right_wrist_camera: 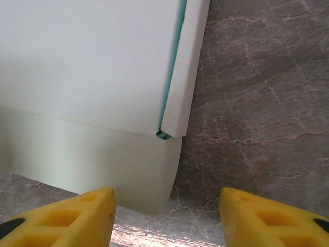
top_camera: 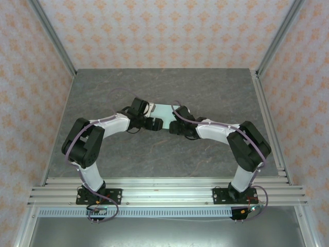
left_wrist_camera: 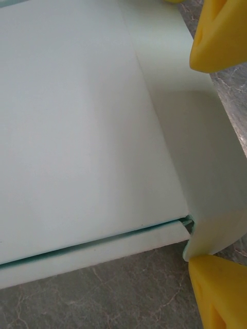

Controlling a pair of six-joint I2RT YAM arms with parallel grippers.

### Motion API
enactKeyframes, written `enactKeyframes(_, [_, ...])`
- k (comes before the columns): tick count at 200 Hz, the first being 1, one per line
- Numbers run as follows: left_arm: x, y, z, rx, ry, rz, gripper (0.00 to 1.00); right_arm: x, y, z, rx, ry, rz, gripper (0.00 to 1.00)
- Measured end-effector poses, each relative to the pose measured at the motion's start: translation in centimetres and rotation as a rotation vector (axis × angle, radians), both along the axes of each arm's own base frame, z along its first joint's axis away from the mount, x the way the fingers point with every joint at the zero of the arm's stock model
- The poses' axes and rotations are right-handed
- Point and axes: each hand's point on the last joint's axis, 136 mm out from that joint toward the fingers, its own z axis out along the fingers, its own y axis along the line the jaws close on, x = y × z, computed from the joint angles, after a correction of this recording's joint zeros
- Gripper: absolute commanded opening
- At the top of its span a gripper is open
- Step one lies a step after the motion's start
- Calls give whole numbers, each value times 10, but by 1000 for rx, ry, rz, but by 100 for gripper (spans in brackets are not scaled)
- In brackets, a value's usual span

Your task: Fold the paper box

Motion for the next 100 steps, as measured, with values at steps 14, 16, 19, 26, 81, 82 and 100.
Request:
enactKeyframes(14, [2, -1, 2, -1, -3, 0, 89, 3, -4, 3, 8, -4, -14, 57])
enactKeyframes(16, [2, -1, 3, -1, -3, 0, 89, 4, -4, 3, 8, -4, -15, 57])
enactKeyframes(19, [2, -1, 3, -1, -3, 0, 88, 5, -5, 4, 10, -5, -19, 58])
enactKeyframes(26, [4, -2, 5, -2, -5, 0, 88, 6, -7, 4, 14, -4, -25, 59])
enactKeyframes(81, [7, -3, 5, 3, 0, -3, 87, 29, 1, 27, 86, -40, -40, 60])
enactKeyframes(82, [7, -3, 5, 3, 1, -3, 87, 29, 1, 27, 88, -39, -39, 60])
enactKeyframes(100, [5, -2, 4, 7, 9, -3, 87, 34, 7, 27, 109, -42, -39, 59])
